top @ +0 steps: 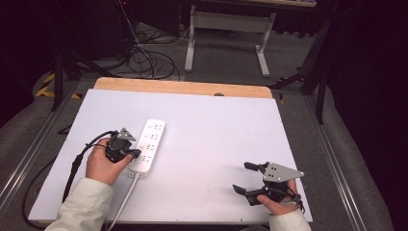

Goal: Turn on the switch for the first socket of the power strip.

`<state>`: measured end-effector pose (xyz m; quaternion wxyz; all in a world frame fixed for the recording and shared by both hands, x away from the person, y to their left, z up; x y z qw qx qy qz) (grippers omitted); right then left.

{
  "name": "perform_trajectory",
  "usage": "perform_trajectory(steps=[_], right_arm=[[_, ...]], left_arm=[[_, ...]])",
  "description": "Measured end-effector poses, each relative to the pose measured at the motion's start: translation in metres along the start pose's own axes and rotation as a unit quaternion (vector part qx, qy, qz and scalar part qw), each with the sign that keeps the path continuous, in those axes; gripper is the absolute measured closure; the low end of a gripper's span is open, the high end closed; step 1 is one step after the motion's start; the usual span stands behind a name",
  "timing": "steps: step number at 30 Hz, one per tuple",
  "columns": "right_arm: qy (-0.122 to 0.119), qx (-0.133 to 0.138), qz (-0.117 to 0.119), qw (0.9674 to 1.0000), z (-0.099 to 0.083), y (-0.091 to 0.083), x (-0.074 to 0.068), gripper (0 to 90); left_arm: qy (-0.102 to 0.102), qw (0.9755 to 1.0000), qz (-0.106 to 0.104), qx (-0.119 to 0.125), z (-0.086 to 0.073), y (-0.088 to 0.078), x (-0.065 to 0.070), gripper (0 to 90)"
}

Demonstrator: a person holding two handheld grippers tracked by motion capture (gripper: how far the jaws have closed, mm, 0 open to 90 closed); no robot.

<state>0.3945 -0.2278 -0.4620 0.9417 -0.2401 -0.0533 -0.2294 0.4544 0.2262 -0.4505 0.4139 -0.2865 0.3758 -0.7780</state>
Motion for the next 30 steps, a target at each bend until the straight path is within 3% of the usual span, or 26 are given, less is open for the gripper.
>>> perform_trajectory(steps=[20,30], right_arm=[[0.0,0.001,-0.002,1.0,-0.0002,-0.0009,0.0002,16.2],[-0.001,0.001,-0.003,1.0,0.0,-0.0014,-0.0002,16.2]], left_arm=[[-0.006,0.9999,-0.011,0.001,-0.001,0.0019,-0.003,90.0],[-0.008,1.0,0.004,0.003,-0.0017,0.0028,0.0011,90.0]])
Point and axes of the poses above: each handheld gripper's, and its own axes: y roughly forward along the jaws, z roughly out of its top, x roughly to its right, the point moved 1 cm from there along y, roughly forward along the jaws, and after that the axes turned 12 degrees about -y, right-handed, at the moved point
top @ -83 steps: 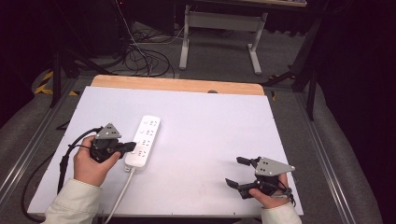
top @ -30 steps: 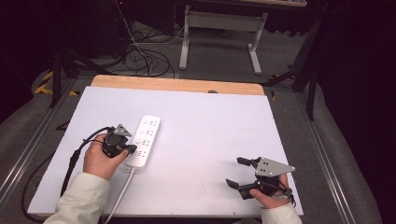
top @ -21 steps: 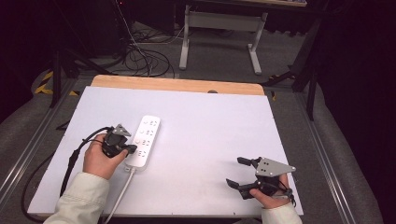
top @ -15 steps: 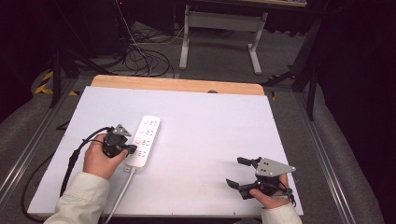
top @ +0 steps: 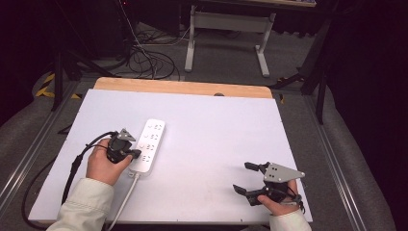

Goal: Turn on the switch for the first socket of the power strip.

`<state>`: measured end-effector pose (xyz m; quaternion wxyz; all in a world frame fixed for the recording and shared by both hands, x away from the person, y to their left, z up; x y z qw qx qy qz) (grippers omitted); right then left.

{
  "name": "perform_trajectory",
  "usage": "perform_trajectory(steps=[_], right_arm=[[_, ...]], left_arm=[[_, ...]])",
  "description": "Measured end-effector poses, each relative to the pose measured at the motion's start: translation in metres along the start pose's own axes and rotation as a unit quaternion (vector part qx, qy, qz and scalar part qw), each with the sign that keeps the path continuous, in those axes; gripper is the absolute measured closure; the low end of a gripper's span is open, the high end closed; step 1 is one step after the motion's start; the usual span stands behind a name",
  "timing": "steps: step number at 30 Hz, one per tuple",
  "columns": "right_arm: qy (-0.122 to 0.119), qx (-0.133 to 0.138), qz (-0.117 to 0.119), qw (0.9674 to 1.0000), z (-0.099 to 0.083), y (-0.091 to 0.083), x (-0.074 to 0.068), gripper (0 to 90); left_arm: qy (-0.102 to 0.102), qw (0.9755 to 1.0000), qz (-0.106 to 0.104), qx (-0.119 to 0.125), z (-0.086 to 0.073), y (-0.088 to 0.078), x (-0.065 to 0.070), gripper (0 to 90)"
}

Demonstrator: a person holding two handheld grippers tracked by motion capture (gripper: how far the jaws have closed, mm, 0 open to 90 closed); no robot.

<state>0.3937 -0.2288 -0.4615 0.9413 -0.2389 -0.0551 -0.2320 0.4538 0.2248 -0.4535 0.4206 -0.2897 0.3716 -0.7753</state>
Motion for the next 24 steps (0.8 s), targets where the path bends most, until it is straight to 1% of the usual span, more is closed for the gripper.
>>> perform_trajectory(steps=[2,3,10,12,15,18,22,24], right_arm=[[0.0,0.001,0.001,1.0,0.0001,0.0001,-0.0001,16.1],[-0.001,0.001,0.001,1.0,0.0002,0.0001,-0.0003,16.2],[-0.001,0.001,0.001,1.0,0.0002,0.0,-0.0007,16.2],[-0.001,0.0,0.001,1.0,0.0001,0.0,-0.0007,16.2],[-0.001,0.001,0.001,1.0,0.0002,0.0,-0.0007,16.2],[-0.001,0.0,0.001,1.0,0.0001,0.0,-0.0007,16.2],[-0.001,0.0,0.001,1.0,0.0002,0.0,-0.0009,16.2],[-0.001,0.0,0.001,1.0,0.0001,0.0001,-0.0009,16.2]], left_arm=[[-0.001,1.0,0.0,0.0,-0.0001,0.0001,0.0,90.0],[0.003,1.0,0.001,0.0,-0.0001,-0.0001,-0.0005,90.0],[0.001,1.0,0.0,0.002,-0.0009,0.0002,-0.0012,90.0],[-0.005,0.9999,-0.01,0.005,-0.0018,0.0006,-0.0026,90.0],[-0.007,0.9998,-0.015,0.009,-0.003,0.0006,-0.0042,90.0],[-0.005,0.9999,-0.009,0.007,-0.0028,0.0006,-0.0027,90.0],[-0.005,0.9999,-0.012,0.007,-0.0031,0.0007,-0.0032,90.0],[-0.004,0.9999,-0.008,0.007,-0.0031,0.0009,-0.0022,90.0]])
Point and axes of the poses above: each handheld gripper's, and its own axes: y roughly forward along the jaws, z roughly out of its top, x roughly to its right, the point moved 1 cm from there along y, roughly forward along the jaws, and after that the axes turned 12 degrees about -y, right-handed, at the moved point
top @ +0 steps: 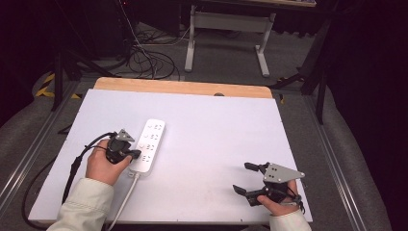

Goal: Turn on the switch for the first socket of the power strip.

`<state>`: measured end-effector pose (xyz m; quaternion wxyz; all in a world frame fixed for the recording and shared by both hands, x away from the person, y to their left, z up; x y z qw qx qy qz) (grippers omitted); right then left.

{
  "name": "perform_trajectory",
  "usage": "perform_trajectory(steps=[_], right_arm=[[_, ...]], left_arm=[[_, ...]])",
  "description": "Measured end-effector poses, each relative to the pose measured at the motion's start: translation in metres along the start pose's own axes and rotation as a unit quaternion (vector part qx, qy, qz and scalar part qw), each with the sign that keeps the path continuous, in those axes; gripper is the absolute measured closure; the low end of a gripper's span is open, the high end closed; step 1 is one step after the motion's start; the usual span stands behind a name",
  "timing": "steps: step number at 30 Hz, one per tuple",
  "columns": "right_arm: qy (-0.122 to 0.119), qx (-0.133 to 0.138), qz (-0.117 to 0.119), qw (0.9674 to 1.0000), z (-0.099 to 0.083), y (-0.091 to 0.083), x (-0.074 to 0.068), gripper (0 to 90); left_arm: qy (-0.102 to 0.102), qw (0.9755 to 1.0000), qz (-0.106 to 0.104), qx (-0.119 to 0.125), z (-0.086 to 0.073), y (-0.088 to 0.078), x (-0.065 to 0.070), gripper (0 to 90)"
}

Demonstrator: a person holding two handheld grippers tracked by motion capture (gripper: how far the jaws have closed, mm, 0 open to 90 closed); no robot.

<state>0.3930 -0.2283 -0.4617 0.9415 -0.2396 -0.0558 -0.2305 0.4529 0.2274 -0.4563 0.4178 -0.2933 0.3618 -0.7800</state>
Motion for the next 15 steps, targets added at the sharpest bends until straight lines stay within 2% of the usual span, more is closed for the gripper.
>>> perform_trajectory(steps=[4,9,12,15], right_arm=[[0.0,0.0,0.0,1.0,0.0001,0.0,-0.0002,16.2],[0.0,0.001,0.0,1.0,0.0001,-0.0002,-0.0004,16.2],[0.0,0.001,0.0,1.0,0.0002,0.0,-0.0007,16.2],[0.0,0.0,-0.001,1.0,0.0,-0.0002,-0.0003,16.2]], left_arm=[[-0.008,0.9999,-0.01,0.002,-0.0005,0.0003,-0.0025,90.0],[-0.008,0.9999,-0.01,0.003,-0.0011,0.0009,-0.0026,90.0],[-0.007,0.9999,-0.009,0.003,-0.001,0.0007,-0.0025,90.0],[-0.001,1.0,0.001,-0.003,0.0002,0.0002,0.0013,90.0]])
Point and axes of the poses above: each handheld gripper's, and its own axes: y roughly forward along the jaws, z roughly out of its top, x roughly to its right, the point moved 1 cm from there along y, roughly forward along the jaws, and after that the axes turned 12 degrees about -y, right-handed, at the moved point
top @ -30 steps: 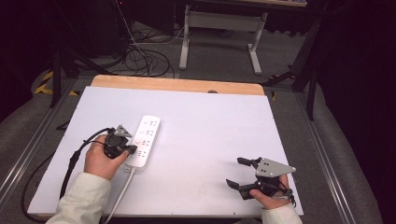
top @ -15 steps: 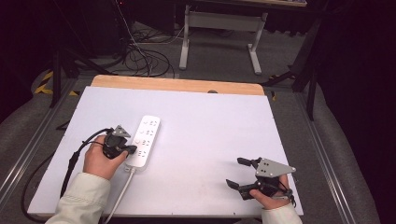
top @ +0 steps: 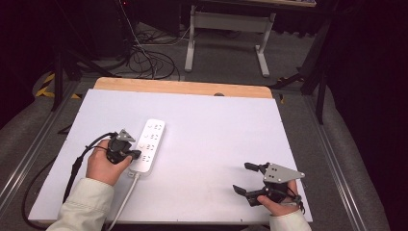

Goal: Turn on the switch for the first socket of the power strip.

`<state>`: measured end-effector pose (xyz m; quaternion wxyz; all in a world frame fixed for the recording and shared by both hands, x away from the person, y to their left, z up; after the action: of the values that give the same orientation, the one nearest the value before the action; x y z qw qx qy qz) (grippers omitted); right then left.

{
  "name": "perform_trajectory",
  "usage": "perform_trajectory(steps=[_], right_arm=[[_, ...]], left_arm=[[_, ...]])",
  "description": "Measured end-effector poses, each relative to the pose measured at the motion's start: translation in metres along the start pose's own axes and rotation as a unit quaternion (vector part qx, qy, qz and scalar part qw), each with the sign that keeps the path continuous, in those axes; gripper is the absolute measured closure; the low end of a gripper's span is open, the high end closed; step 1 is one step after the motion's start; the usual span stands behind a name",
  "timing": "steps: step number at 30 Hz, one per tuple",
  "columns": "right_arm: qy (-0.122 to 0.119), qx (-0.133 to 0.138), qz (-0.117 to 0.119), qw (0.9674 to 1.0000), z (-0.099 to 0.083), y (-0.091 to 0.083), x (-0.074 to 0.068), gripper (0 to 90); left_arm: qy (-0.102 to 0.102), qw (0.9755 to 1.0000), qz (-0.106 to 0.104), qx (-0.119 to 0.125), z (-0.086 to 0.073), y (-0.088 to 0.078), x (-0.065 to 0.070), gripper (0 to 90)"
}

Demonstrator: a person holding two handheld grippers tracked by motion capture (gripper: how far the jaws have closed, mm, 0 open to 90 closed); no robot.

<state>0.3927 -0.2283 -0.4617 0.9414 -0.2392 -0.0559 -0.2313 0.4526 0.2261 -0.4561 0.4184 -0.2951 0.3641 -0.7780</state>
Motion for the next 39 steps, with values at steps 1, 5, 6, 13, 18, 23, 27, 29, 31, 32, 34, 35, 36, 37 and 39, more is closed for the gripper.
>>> perform_trajectory(steps=[1,5,6,13,18,23,27,29,31,32,34,35,36,37,39], right_arm=[[0.0,0.0,0.0,1.0,0.0,0.0,0.0,16.2],[0.0,-0.001,-0.001,1.0,0.0,0.001,0.0,16.1],[0.0,0.0,-0.001,1.0,0.0,0.001,0.001,16.2],[-0.001,0.001,-0.001,1.0,0.0,0.0,0.001,16.2],[-0.001,0.0,-0.002,1.0,-0.001,0.0,0.001,16.2],[0.001,0.0,-0.002,1.0,-0.001,0.0,0.001,16.2],[0.002,0.0,-0.002,1.0,-0.001,0.001,0.001,16.2],[0.001,-0.001,-0.001,1.0,-0.001,0.001,0.0,16.2],[0.002,-0.001,-0.001,1.0,-0.002,0.001,0.0,16.1],[0.003,-0.001,-0.001,1.0,-0.002,0.001,0.0,16.2],[0.003,-0.001,-0.001,1.0,-0.002,0.0,0.001,16.2],[0.004,-0.001,-0.002,1.0,-0.002,0.0,0.001,16.2],[0.003,0.0,-0.003,1.0,-0.002,0.0,0.001,16.2],[0.004,0.001,-0.003,1.0,-0.002,0.0,0.001,16.1],[0.004,0.001,-0.002,1.0,-0.002,0.0,0.001,16.2]], left_arm=[[0.0,1.0,0.003,0.007,0.0,-0.001,0.002,90.0],[0.005,0.9998,-0.002,0.021,0.004,-0.004,0.009,90.0],[0.007,0.9997,0.0,0.021,0.005,-0.006,0.01,90.0],[0.008,0.999,-0.005,0.043,0.006,-0.017,0.014,90.0],[0.008,0.9978,-0.025,0.06,0.009,-0.028,0.019,90.0],[0.015,0.9963,-0.032,0.078,0.01,-0.036,0.02,90.0],[0.013,0.9958,-0.04,0.081,0.01,-0.037,0.02,89.9],[0.012,0.9955,-0.041,0.085,0.011,-0.039,0.02,85.5],[0.013,0.9949,-0.04,0.091,0.011,-0.041,0.02,81.3],[0.007,0.9942,-0.043,0.098,0.011,-0.041,0.02,77.8],[0.013,0.9925,-0.038,0.115,0.011,-0.043,0.02,69.1],[0.023,0.9911,-0.027,0.128,0.011,-0.044,0.019,62.8],[0.03,0.9888,-0.021,0.144,0.011,-0.045,0.021,57.8],[0.033,0.9883,-0.025,0.147,0.011,-0.047,0.021,54.8],[0.029,0.9869,-0.035,0.155,0.011,-0.052,0.022,52.0]])
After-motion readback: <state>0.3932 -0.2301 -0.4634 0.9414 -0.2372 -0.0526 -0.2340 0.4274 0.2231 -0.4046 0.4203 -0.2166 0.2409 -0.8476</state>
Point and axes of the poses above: each handheld gripper's, and its own axes: y roughly forward along the jaws, z roughly out of its top, x roughly to its right, the point moved 1 cm from there along y, roughly forward along the jaws, and after that the axes turned 12 degrees about -y, right-handed, at the moved point
